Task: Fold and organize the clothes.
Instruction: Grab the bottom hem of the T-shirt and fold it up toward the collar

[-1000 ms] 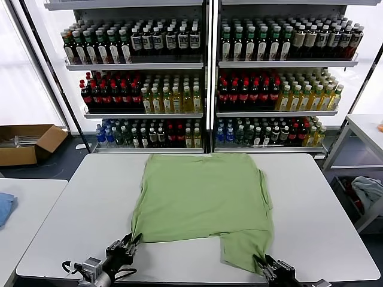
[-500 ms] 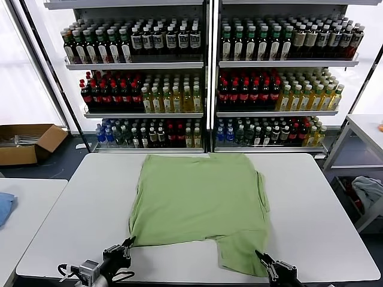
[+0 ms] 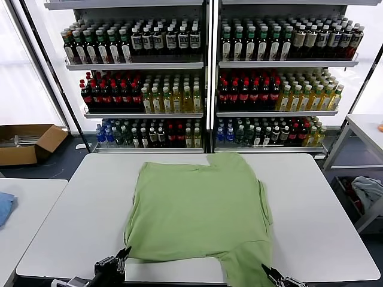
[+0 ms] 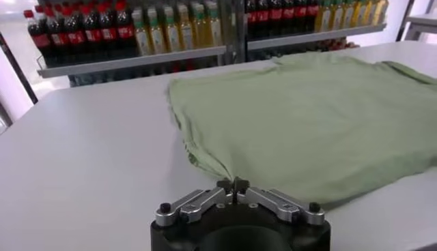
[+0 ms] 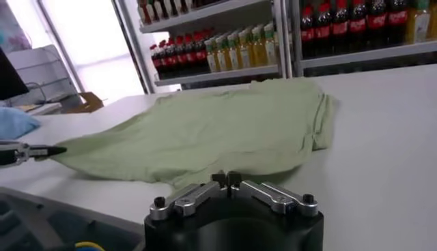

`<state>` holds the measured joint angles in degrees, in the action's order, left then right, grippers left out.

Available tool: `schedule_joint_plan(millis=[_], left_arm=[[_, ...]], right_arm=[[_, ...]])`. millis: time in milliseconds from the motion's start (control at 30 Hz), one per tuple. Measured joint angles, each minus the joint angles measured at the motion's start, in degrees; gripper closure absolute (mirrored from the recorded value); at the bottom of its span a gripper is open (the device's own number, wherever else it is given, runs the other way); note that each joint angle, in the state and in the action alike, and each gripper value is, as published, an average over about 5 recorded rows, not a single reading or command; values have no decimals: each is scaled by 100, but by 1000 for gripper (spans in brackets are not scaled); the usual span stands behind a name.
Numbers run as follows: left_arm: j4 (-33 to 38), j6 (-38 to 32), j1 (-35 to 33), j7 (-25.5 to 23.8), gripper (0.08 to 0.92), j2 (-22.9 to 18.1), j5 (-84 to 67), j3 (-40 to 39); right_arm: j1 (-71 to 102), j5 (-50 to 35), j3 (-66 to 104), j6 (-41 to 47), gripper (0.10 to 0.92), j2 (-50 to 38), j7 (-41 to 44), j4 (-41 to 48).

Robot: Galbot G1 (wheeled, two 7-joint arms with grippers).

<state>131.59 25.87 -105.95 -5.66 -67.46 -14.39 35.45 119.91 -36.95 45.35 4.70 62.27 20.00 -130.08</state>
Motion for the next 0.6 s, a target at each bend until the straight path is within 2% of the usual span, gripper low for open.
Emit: schedule_joint_plan(millis=[167, 600], left_arm=[[-35, 21, 263, 14, 915, 30, -143, -44], [-690, 151, 1767, 16, 915, 155, -824, -88]], right_arm=[[-535, -231, -52, 55, 918, 36, -103, 168], [-2376, -478, -329, 296, 918, -60, -353, 1005]])
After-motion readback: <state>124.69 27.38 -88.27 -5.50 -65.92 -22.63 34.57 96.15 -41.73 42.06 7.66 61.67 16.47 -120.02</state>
